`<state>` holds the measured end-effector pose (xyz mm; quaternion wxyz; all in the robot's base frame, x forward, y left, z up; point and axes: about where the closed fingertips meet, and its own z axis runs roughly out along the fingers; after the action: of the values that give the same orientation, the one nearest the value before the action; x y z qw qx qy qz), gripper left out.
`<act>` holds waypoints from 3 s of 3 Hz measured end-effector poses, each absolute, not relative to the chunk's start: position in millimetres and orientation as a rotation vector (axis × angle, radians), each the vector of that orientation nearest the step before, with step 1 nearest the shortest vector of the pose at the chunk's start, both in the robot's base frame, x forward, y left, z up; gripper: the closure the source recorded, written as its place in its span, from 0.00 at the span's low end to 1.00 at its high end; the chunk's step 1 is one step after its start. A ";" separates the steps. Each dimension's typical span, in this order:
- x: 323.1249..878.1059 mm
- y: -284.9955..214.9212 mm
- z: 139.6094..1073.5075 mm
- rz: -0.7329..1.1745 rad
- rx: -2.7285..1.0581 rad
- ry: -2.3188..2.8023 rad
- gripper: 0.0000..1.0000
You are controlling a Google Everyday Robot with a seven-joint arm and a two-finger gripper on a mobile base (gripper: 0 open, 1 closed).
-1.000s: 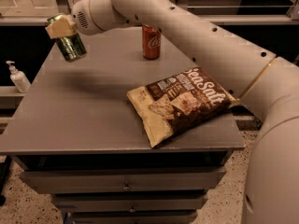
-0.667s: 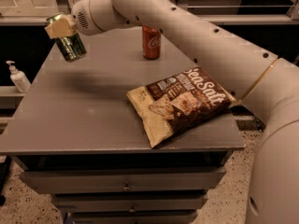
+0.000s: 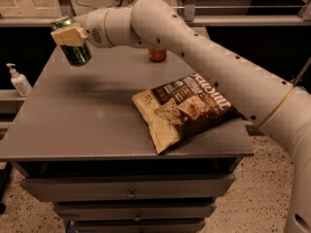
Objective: Place green can upright
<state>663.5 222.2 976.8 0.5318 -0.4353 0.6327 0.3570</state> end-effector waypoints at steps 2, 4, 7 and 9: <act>667.0 229.2 971.8 0.761 -1.145 1.341 1.00; 683.7 244.8 948.4 0.822 -1.090 1.308 1.00; 698.9 253.9 925.3 0.873 -1.023 1.327 0.85; 698.0 249.3 915.2 0.878 -0.994 1.357 0.38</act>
Offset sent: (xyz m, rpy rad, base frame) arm 0.0113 0.0126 -0.0179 -0.0331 -0.2375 0.0829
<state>698.0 249.3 915.2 0.5827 -0.4258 0.5813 0.3759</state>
